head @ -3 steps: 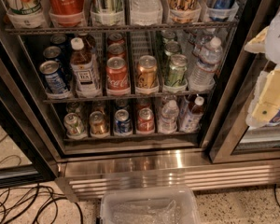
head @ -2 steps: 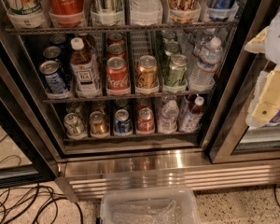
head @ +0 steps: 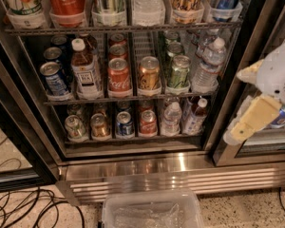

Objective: Pick water bottle from middle shelf of fridge

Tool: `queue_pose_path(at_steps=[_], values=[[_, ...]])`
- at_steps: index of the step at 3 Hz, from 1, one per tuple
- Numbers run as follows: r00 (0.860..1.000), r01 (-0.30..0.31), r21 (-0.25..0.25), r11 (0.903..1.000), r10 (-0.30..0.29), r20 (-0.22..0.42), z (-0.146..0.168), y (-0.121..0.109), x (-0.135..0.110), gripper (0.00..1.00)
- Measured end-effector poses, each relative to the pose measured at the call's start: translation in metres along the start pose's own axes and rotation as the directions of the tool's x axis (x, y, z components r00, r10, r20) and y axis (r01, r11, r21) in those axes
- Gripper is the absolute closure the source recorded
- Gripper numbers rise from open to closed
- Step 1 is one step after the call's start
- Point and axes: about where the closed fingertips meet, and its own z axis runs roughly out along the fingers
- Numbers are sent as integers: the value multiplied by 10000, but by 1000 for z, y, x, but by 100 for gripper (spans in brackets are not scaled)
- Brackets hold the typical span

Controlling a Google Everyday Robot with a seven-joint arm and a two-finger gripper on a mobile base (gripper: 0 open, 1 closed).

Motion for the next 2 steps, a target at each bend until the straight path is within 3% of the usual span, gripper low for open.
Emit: queue_pose_path(at_steps=[1, 2], values=[[9939, -487, 305, 9983, 454, 1003, -1, -4, -15, 0], [9939, -487, 305, 9983, 454, 1003, -1, -4, -15, 0]])
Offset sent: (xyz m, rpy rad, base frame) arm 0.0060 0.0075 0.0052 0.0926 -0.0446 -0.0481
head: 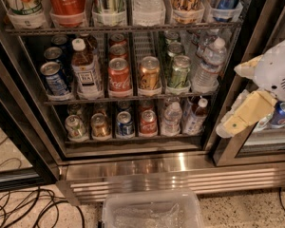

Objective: Pick water bottle from middle shelf of fridge

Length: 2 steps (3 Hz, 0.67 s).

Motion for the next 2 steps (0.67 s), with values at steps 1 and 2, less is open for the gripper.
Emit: queue_pose_path(at_steps=[1, 2], values=[[9976, -399, 301, 9987, 381, 583, 6, -5, 5, 0], [9729, -1111, 549, 9923, 973, 2098, 30, -12, 25, 0]])
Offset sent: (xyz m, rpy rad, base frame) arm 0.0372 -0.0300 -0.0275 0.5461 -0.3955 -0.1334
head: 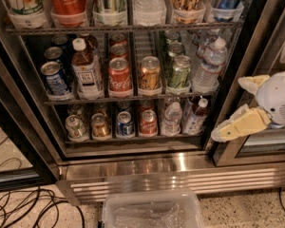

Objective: Pick water bottle from middle shelf of fridge

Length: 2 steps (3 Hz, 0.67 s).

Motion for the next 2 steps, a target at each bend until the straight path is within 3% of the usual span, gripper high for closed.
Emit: queue_pose_path(at_steps=[1, 2], values=[[9834, -334, 659, 9973, 210, 1801, 9, -13, -1, 0], [9705, -417, 858, 9954, 199, 2401, 3, -16, -14, 0]])
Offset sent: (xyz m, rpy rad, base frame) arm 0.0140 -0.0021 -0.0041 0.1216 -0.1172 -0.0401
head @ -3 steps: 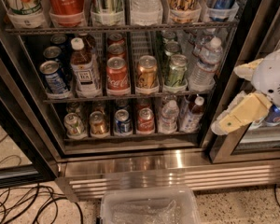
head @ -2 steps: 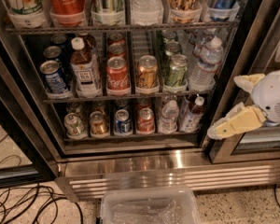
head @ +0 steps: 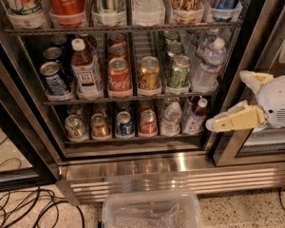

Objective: Pick water bottle from middle shelf of fridge

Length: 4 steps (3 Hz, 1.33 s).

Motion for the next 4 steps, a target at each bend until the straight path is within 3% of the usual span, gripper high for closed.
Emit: queue_pose_path(at_steps=[1, 2, 3, 4], values=[[10000, -18, -17, 10000, 18, -7, 0, 0, 0, 0], [9993, -57, 276, 9996, 46, 375, 6, -2, 3, 0], [9938, -123, 997, 9949, 12, 1109, 16, -9, 8, 0], [9827, 226, 2187, 9755, -619, 1744, 25, -27, 1, 0]])
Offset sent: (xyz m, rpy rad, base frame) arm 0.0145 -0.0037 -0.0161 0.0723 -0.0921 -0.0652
